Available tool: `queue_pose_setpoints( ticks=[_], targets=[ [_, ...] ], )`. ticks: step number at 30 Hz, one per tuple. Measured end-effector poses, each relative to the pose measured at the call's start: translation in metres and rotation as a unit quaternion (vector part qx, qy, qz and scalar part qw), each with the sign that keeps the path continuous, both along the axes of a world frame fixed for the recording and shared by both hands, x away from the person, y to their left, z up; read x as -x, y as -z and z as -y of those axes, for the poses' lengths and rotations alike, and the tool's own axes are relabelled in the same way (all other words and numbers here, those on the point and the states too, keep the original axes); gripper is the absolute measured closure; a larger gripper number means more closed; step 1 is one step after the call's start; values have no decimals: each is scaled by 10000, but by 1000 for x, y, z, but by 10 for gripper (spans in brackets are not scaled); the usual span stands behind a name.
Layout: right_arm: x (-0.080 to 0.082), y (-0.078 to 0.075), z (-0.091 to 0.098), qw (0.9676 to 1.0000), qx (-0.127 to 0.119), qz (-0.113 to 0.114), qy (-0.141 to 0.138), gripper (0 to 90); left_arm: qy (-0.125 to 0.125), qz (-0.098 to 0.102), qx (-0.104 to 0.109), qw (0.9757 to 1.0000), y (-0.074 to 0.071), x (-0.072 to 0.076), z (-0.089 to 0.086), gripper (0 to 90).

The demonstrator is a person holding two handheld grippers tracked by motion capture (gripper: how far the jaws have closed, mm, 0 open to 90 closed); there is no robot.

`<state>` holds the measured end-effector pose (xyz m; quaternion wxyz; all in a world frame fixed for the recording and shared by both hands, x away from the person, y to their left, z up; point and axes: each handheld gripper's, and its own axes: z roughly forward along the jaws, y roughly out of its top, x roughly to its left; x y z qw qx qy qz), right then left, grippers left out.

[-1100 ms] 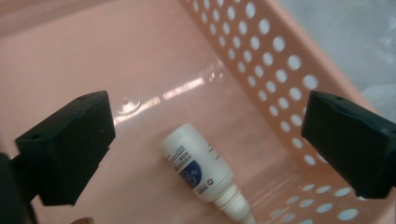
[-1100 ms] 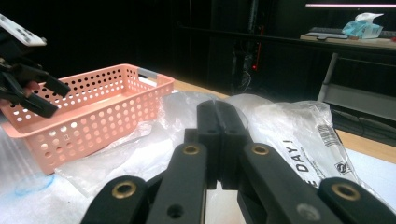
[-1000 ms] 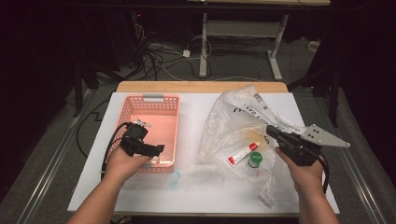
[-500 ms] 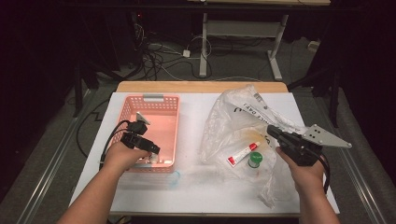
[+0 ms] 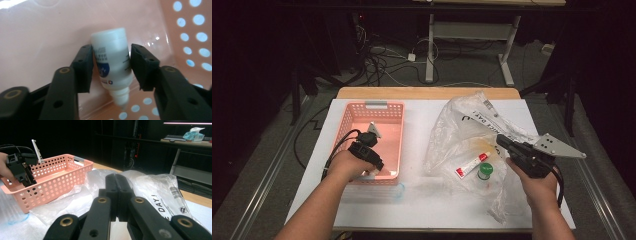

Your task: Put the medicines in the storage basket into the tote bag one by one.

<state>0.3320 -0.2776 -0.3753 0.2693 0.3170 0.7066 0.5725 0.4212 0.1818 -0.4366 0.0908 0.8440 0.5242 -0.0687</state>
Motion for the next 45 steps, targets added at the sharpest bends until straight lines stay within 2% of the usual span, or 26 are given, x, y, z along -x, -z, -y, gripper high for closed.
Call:
queue_pose_setpoints(
  ticks=[7, 11, 15, 18, 24, 30, 33, 35, 43, 45],
  targets=[
    [0, 0, 0, 10000, 6, -5, -4, 900, 171, 122, -115, 9997, 0, 2, 3, 580],
    [0, 0, 0, 10000, 10, 15, 7, 900, 206, 281, -156, 9993, -2, 5, 4, 583],
    [0, 0, 0, 10000, 8, 14, 5, 900, 241, 591, -29, 9980, -7, 10, 3, 583],
    [0, 0, 0, 10000, 4, 4, 2, 900, 372, 922, 34, 9950, -11, 16, 5, 584],
    [0, -1, 1, 10000, 2, 14, 17, 900, 502, 1570, 307, 9858, -18, 30, 3, 584],
    [0, 0, 0, 10000, 15, 13, 13, 900, 581, 2126, 746, 9726, -25, 43, 8, 584],
    [0, 0, 0, 10000, 12, 14, 17, 900, 620, 2388, 885, 9650, -28, 50, 12, 584],
    [0, 0, 0, 10000, 20, 7, 15, 900, 614, 2601, 867, 9597, -29, 54, 14, 584],
    [0, 1, -1, 10000, 23, -17, 17, 900, 480, 3061, 1066, 9448, -39, 63, 11, 584],
    [0, 2, -1, 10000, 25, -11, 22, 900, 457, 3181, 1108, 9404, -42, 65, 10, 585]
  ],
)
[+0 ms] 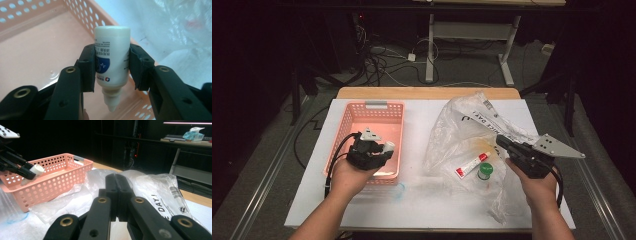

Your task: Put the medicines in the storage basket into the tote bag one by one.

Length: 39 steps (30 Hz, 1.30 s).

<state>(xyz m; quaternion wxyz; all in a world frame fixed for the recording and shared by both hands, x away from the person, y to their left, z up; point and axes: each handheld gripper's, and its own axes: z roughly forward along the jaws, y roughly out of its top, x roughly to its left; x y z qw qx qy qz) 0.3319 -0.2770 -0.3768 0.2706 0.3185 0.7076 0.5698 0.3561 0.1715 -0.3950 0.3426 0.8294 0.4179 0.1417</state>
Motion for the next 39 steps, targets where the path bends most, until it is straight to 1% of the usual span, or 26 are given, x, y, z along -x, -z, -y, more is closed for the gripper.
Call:
queue_pose_setpoints(
  ticks=[3, 7, 9, 13, 18, 21, 26, 29, 32, 35, 39],
  targets=[
    [0, 1, 0, 10000, 28, 0, -9, 900, 26, 158, 75, 9998, -3, 4, 0, 585],
    [-1, 1, 0, 10000, 23, -7, -11, 900, 76, 321, 274, 9991, -7, 11, 2, 585],
    [0, 1, 0, 10000, 16, -12, -8, 900, 133, 398, 337, 9985, -9, 15, 5, 585],
    [-1, 1, 0, 10000, 20, -7, -4, 900, 307, 473, 479, 9973, -11, 23, 14, 585],
    [0, 1, 0, 10000, 13, -10, -6, 900, 524, 542, 699, 9947, -11, 33, 28, 585],
    [0, 1, 0, 10000, 9, -15, -4, 900, 637, 579, 744, 9935, -10, 37, 36, 585],
    [0, 1, 0, 10000, 6, -13, -4, 900, 719, 556, 877, 9920, -5, 40, 46, 585],
    [0, 1, 0, 10000, 8, -11, -3, 900, 780, 527, 909, 9914, -1, 41, 52, 585],
    [0, 1, 0, 10000, 6, -18, -6, 900, 903, 458, 1021, 9896, 4, 42, 60, 585],
    [0, 1, 0, 10000, 17, -13, -12, 900, 992, 434, 1045, 9886, 8, 43, 69, 585],
    [0, 1, -1, 10000, 15, -20, -22, 900, 1121, 401, 1112, 9866, 10, 43, 85, 585]
  ],
)
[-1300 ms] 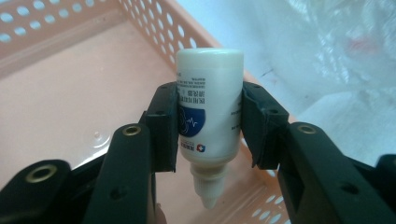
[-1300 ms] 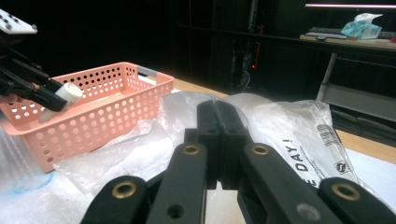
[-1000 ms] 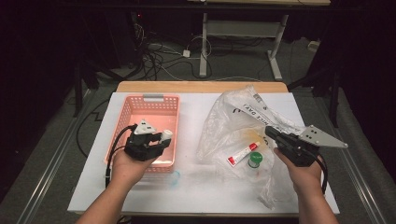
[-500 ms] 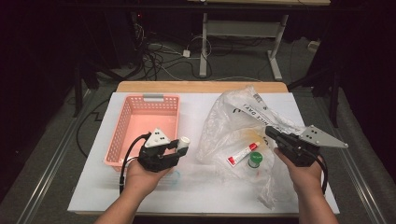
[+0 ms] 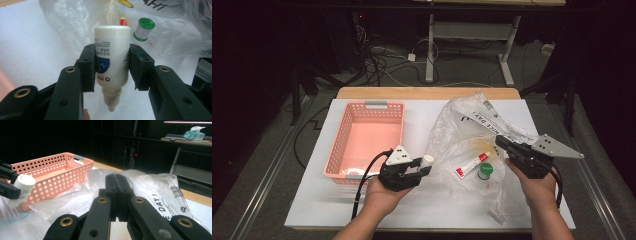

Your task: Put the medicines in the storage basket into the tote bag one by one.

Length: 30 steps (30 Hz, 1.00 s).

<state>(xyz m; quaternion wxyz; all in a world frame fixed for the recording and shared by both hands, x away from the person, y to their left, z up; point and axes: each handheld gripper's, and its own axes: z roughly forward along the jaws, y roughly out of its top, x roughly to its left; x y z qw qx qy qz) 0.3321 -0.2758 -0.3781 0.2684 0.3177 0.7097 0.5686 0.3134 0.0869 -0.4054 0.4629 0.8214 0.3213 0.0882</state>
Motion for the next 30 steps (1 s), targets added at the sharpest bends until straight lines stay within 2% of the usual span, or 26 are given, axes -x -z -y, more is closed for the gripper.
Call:
queue_pose_setpoints(
  ticks=[6, 12, 22, 30],
  targets=[
    [0, 0, 1, 10000, 7, 14, -7, 900, 195, -4, 48, 9998, 2, -1, 25, 584],
    [0, -1, 1, 10000, 7, 30, -12, 900, 339, 15, -20, 9994, 5, -4, 48, 584],
    [0, 0, -1, 10000, -1, 22, -23, 900, 340, -38, 10, 9994, 13, -14, 75, 584],
    [0, 0, -2, 10000, 19, 21, -44, 900, 293, 107, -100, 9995, 14, -23, 100, 584]
  ],
)
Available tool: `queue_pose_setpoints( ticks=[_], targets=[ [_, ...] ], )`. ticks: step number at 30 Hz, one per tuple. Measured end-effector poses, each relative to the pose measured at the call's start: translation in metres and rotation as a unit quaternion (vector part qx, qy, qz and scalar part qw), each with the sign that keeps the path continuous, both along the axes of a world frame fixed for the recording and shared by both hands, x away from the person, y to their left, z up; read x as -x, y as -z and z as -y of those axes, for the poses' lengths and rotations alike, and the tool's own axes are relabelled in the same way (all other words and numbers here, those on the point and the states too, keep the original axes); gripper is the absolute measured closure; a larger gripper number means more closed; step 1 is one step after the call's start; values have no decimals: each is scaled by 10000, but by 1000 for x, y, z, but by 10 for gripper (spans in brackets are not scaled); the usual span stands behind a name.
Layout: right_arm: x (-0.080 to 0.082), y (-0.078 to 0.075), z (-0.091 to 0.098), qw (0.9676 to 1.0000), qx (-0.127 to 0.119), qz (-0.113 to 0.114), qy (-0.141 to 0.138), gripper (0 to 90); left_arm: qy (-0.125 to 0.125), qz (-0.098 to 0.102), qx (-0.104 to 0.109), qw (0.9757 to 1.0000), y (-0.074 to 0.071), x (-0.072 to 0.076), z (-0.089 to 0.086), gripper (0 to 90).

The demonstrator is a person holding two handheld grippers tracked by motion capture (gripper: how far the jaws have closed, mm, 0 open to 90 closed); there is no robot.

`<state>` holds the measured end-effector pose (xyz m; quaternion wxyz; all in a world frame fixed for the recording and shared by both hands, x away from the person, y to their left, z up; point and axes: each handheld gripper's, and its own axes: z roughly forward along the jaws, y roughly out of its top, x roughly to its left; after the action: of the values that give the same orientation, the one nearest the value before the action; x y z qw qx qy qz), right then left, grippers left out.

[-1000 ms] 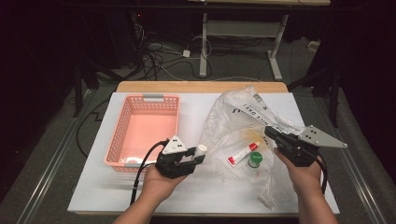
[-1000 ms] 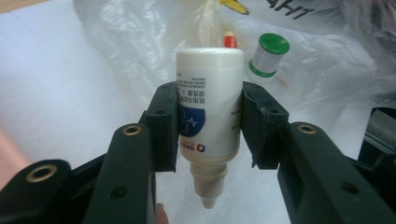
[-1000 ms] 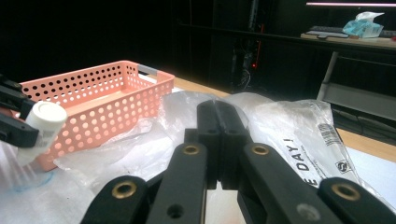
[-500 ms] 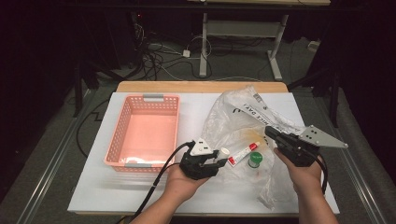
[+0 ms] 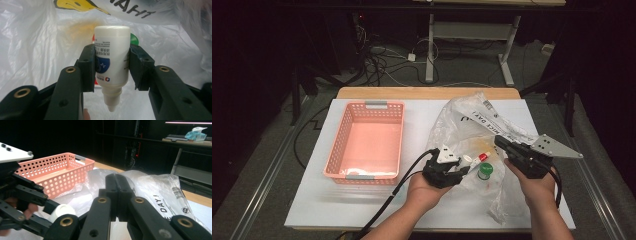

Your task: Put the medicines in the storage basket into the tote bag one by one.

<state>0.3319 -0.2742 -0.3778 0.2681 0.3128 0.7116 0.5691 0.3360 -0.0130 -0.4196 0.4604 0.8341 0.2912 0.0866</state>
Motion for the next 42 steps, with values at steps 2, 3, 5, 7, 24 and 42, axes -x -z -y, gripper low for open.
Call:
queue_pose_setpoints(
  ticks=[2, 3, 5, 7, 24, 42],
  targets=[
    [0, 0, 0, 10000, 2, 1, -2, 900, -32, 20, -33, 10000, 0, -3, 6, 584],
    [0, 0, 0, 10000, 2, 2, -4, 900, -46, 35, -44, 10000, 0, -5, 8, 584],
    [0, 0, 0, 10000, 0, 4, -10, 900, -93, 60, -54, 9999, 1, -10, 13, 584],
    [0, 0, 0, 10000, 1, 9, -18, 900, -158, 69, -73, 9998, 2, -15, 17, 584],
    [-1, 1, 0, 10000, -43, -14, -4, 900, -300, 49, -216, 9993, 16, -49, 62, 581],
    [-4, 3, 2, 10000, -59, -66, 16, 900, -374, -50, -294, 9989, 25, -75, 81, 563]
  ],
)
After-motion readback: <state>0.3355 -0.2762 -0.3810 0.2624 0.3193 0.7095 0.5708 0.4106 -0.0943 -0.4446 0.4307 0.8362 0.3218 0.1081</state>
